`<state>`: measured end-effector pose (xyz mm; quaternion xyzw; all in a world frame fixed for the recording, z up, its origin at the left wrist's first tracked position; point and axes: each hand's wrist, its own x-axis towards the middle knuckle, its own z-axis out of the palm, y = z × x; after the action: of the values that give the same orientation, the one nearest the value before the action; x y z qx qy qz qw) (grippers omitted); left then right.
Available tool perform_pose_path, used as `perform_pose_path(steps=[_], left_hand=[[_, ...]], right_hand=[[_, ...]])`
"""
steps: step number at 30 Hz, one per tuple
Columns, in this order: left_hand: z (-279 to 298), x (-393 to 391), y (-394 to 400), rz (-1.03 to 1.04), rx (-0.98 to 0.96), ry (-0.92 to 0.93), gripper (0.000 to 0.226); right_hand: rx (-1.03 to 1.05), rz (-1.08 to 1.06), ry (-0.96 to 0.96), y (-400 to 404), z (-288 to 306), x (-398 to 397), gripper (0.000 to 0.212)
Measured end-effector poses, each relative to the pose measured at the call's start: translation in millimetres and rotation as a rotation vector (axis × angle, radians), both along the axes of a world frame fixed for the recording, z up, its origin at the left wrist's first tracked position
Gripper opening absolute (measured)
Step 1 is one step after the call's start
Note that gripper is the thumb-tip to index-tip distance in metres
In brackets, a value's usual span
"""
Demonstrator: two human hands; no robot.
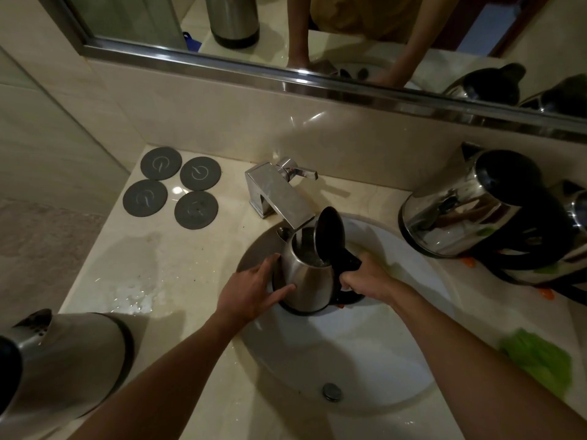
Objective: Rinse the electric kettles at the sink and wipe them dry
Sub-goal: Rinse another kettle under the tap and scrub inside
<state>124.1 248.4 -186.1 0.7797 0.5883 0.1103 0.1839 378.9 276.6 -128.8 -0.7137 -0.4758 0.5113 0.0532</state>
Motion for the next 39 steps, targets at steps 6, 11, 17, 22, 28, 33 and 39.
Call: perform_pose_path(steps=[6, 11, 17, 22, 28, 33, 39], left_hand=[[-1, 0, 0, 0.019, -0.010, -0.022, 0.083], [-4, -1, 1, 0.007, -0.011, -0.002, 0.084], [-8, -1, 1, 0.002, 0.013, 0.021, 0.084], [-6, -1, 0, 0.007, -0.002, 0.023, 0.084], [-5, -1, 0, 0.015, -0.014, 0.022, 0.084], [-6, 0, 2, 0.010, -0.016, 0.005, 0.083], [-4, -2, 2, 0.014, -0.047, 0.020, 0.083]], right_hand=[[0.005, 0.010, -0.001, 8, -5, 3, 0.014], [-0.014, 0.020, 0.008, 13, -7, 5, 0.014], [-0.006, 0.038, 0.001, 15, -10, 7, 0.012], [0.003, 0.044, -0.011, 12, -10, 7, 0.017], [-0.005, 0.056, -0.020, 16, -11, 8, 0.015], [-0.005, 0.037, -0.014, 14, -13, 7, 0.016], [-0.013, 0.016, -0.019, 16, -11, 5, 0.014]])
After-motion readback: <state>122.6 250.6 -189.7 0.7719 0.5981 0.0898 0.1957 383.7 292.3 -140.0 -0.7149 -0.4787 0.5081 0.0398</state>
